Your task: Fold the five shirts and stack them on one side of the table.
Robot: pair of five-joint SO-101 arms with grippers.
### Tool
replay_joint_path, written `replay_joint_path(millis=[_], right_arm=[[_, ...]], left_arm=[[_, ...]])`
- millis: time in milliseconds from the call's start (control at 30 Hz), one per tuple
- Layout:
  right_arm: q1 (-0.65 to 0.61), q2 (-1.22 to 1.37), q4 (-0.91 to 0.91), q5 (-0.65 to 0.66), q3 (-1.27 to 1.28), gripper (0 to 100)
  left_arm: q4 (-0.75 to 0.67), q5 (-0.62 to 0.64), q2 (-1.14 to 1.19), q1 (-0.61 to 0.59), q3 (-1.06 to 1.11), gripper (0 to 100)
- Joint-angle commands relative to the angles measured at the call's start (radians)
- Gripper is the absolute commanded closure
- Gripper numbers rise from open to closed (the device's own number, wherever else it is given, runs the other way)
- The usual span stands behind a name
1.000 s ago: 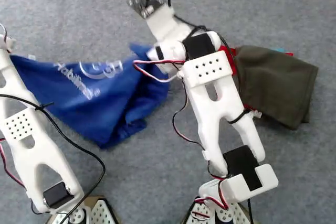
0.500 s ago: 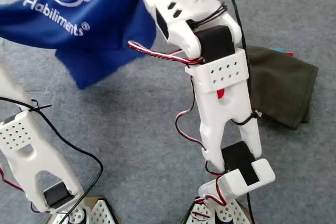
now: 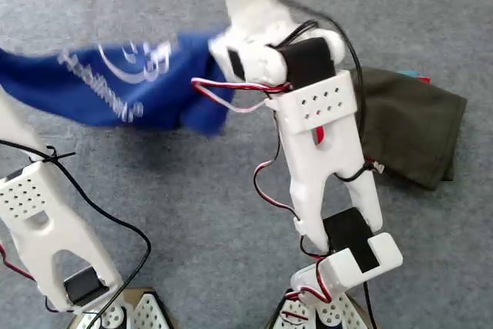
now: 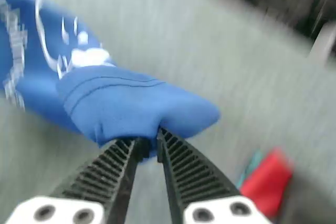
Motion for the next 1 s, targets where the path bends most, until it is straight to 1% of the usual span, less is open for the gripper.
replay_joint_path(millis=[0, 67, 133, 300, 367, 500, 633, 700, 867, 967], right_arm=[[-0.032, -0.013, 0.161, 0.048, 0.044, 98.3], [-0.066, -0.021, 0.187, 0.092, 0.104, 98.3], [-0.112, -0.068, 0.186, 0.106, 0.185, 98.3], [-0.348, -0.243, 0.186, 0.130, 0.463, 98.3], [-0.425, -0.309, 0.184, 0.135, 0.590, 98.3], [-0.503, -0.397, 0.180, 0.157, 0.754, 98.0], [-0.532, -0.464, 0.178, 0.230, 0.754, 96.2], [-0.543, -0.496, 0.161, 0.258, 0.728, 91.0], [-0.542, -0.582, 0.130, 0.310, 0.601, 75.4], [-0.520, -0.578, 0.129, 0.305, 0.490, 72.6]], left_arm=[[0.003, -0.041, 0.029, -0.008, 0.018, 97], [0.002, -0.058, 0.072, -0.010, 0.013, 97], [0.002, -0.075, 0.104, -0.008, 0.013, 97], [0.008, -0.097, 0.157, -0.025, 0.015, 97], [0.008, -0.107, 0.169, -0.039, 0.015, 97], [0.000, -0.152, 0.190, -0.085, 0.015, 97], [-0.021, -0.173, 0.203, -0.120, 0.015, 97], [-0.034, -0.173, 0.215, -0.127, 0.027, 97], [-0.118, -0.169, 0.325, -0.151, 0.028, 97], [-0.123, -0.158, 0.376, -0.171, -0.015, 97]])
